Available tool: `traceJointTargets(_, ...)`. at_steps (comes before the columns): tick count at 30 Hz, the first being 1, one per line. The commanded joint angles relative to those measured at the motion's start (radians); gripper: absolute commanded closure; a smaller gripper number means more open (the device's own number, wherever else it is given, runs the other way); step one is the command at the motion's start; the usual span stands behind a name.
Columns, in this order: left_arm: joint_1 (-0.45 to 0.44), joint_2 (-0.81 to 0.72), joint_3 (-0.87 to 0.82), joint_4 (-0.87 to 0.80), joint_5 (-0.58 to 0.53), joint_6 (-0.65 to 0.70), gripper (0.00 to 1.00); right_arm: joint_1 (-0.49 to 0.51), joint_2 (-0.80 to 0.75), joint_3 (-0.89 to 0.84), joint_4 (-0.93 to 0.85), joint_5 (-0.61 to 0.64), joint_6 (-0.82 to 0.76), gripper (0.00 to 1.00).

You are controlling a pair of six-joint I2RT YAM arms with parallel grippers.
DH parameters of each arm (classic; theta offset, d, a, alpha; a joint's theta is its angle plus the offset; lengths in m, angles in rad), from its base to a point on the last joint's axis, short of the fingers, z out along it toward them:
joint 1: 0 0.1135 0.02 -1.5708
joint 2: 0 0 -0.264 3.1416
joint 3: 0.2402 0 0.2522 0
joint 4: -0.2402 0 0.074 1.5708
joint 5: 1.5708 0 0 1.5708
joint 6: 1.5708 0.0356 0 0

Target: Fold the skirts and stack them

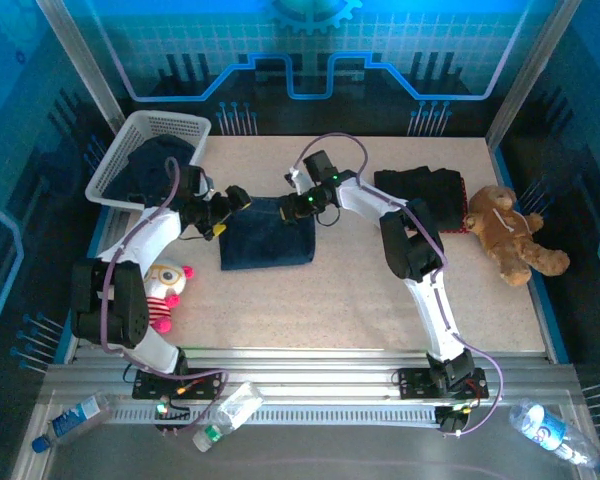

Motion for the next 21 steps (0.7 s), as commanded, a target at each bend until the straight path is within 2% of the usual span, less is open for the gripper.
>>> traceJointTargets(1, 0.008, 0.006, 0.064, -0.049, 0.033, 0.056, 0.01, 0.019, -0.036, 0.029, 0.000, -0.088, 0.001, 0.90)
traceJointTargets(8, 0.005, 0.023, 0.077, -0.033, 0.108, 0.068, 0.01, 0.032, 0.082, 0.124, -0.056, -0.169, 0.025, 0.90)
traceJointTargets(13, -0.008, 0.049, 0.066, 0.005, 0.181, 0.058, 0.01, 0.031, 0.173, 0.239, -0.154, -0.113, 0.027, 0.88)
traceJointTargets(16, -0.041, 0.083, 0.077, 0.018, 0.216, 0.063, 0.01, 0.023, 0.210, 0.295, -0.185, -0.114, 0.044, 0.83)
traceJointTargets(18, -0.072, 0.118, 0.089, 0.026, 0.204, 0.058, 0.01, 0.023, 0.202, 0.308, -0.187, -0.113, 0.053, 0.77)
traceJointTargets(19, -0.080, 0.133, 0.089, 0.034, 0.169, 0.045, 0.01, 0.023, 0.190, 0.309, -0.184, -0.103, 0.060, 0.70)
traceJointTargets(21, -0.076, 0.186, 0.082, 0.040, 0.064, -0.018, 0.01, 0.023, 0.137, 0.288, -0.186, -0.047, 0.083, 0.50)
